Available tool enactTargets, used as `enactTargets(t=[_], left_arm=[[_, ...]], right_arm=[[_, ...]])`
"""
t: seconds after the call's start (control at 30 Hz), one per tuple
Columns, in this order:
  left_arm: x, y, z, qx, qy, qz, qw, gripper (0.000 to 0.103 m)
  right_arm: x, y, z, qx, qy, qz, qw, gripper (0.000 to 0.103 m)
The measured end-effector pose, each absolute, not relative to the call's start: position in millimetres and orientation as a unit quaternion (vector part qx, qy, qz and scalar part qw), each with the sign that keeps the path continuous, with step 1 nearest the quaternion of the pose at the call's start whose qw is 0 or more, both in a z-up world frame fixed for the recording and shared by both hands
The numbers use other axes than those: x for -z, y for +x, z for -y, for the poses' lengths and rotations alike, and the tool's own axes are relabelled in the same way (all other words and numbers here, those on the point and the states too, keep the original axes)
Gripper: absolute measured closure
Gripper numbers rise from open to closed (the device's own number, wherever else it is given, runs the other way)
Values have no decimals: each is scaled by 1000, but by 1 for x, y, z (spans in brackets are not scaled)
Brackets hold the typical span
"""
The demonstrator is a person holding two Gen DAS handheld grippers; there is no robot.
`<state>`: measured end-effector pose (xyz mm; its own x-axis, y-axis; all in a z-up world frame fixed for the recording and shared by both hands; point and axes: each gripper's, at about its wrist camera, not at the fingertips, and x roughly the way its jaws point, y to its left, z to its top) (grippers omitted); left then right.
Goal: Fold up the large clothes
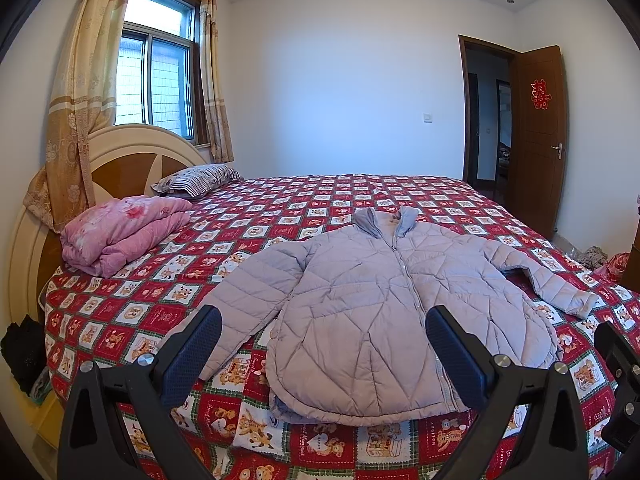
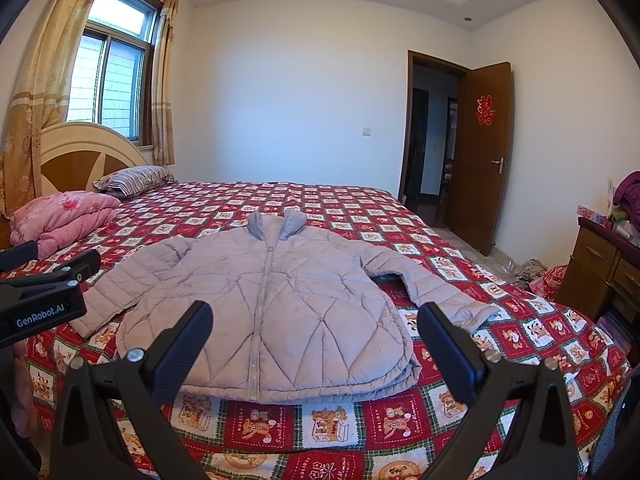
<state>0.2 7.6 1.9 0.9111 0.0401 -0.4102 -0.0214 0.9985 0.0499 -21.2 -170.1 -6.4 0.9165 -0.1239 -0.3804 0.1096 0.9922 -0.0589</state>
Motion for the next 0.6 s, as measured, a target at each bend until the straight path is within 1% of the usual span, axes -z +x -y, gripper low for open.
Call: enactTargets(t=[0.6], left_arm=[[-5, 3, -11, -17, 21, -210, 977, 1]], right_arm=[[6, -20, 168, 53, -17, -201, 978, 0]])
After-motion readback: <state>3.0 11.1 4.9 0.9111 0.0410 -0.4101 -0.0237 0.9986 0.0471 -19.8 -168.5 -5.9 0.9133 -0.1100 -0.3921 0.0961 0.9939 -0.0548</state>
